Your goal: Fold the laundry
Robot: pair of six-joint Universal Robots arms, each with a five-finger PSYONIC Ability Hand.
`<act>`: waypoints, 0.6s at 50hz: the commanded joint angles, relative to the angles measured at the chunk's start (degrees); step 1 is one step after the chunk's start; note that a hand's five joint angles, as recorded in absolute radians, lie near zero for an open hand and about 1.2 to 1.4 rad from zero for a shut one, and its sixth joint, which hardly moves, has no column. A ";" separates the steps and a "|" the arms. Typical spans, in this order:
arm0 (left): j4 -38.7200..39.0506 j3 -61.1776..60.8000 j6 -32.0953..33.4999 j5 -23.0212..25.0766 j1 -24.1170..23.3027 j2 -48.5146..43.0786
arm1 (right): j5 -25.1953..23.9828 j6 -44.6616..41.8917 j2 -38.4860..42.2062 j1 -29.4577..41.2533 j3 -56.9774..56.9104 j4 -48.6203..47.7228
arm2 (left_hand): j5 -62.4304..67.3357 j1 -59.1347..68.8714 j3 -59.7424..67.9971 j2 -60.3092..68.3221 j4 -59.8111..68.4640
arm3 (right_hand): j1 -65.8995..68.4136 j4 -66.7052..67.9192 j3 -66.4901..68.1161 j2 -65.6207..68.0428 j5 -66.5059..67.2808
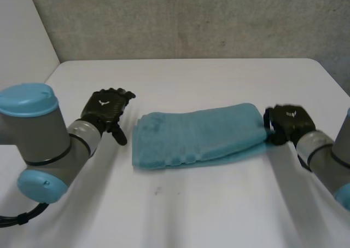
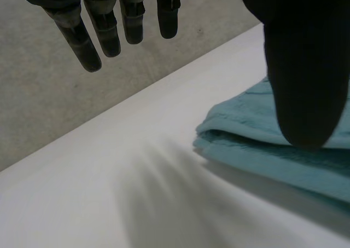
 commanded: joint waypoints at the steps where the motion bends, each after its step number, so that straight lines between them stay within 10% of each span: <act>1: 0.04 -2.24 -0.07 -0.23 3.29 3.16 | 0.26 0.69 0.00 12.25 -14.62 4.79 | -1.56 -0.19 -1.23 -0.55 -0.75 | 28.39 11.75 12.37 12.67 15.66; 16: -0.05 -1.98 -5.60 -0.40 5.32 6.33 | -0.10 -0.80 19.60 38.02 -33.80 9.10 | -2.06 -0.70 -1.74 -1.06 -1.26 | 28.39 11.75 12.37 12.67 15.66; 22: -0.66 1.44 -9.20 -0.05 4.18 6.50 | 8.57 0.07 15.67 36.80 -35.47 11.39 | -1.56 -0.19 -1.23 -0.56 -0.75 | -41.61 -58.25 -57.63 -57.33 -54.34; 30: -5.22 9.61 -11.66 0.04 -3.98 -0.33 | 12.22 9.91 11.52 28.72 -32.57 12.70 | -1.56 -0.19 -1.23 -0.55 -0.75 | -41.61 -58.25 -57.63 -57.33 -54.34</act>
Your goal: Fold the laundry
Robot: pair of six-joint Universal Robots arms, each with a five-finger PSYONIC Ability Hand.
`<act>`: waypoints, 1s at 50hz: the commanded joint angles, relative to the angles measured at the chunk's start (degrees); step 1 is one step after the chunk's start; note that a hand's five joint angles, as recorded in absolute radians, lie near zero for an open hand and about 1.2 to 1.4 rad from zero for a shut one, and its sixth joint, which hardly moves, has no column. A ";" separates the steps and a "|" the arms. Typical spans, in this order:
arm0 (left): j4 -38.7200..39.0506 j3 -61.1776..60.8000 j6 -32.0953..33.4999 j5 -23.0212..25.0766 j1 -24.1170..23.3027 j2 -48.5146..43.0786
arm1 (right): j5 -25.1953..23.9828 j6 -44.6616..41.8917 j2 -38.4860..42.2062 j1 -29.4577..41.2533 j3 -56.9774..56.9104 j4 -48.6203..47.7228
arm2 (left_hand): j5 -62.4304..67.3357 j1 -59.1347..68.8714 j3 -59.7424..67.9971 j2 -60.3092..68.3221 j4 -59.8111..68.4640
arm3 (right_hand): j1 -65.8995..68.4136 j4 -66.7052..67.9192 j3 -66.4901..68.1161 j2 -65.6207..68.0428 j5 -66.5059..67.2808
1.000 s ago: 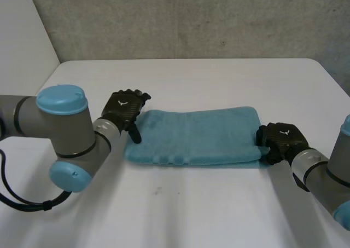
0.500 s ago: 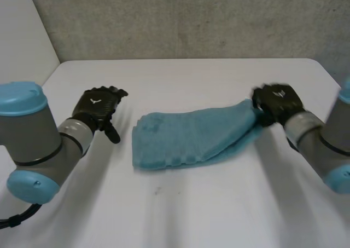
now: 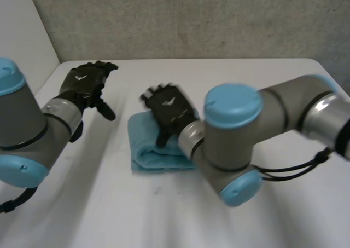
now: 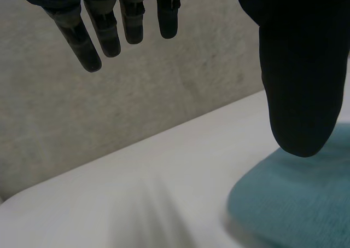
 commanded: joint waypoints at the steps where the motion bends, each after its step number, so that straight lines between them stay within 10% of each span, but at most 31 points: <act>1: -5.10 7.91 -2.41 0.08 -7.99 -7.10 | 2.46 9.54 -4.01 -7.81 2.85 2.16 | -1.41 -0.03 -1.06 -0.39 -0.58 | -1.81 -3.32 -2.25 -2.48 -3.57; 21: -11.26 7.04 1.44 -6.34 -8.78 -14.06 | -4.84 11.40 4.96 -13.97 -3.12 14.38 | -0.40 0.99 -0.05 0.63 0.43 | -1.81 -3.32 -2.25 -2.48 -3.57; 40: -24.61 19.87 1.10 -3.44 -1.50 11.17 | 2.98 13.60 -30.27 -26.18 4.86 13.76 | -1.41 -0.02 -1.06 -0.38 -0.58 | -1.81 -3.32 -2.25 -2.48 -3.57; 50: -25.59 16.27 -0.04 2.80 1.32 14.34 | 2.72 9.56 -33.45 -28.21 11.03 13.33 | -1.75 -0.36 -1.40 -0.72 -0.91 | -1.81 -3.32 -2.25 -2.48 -3.57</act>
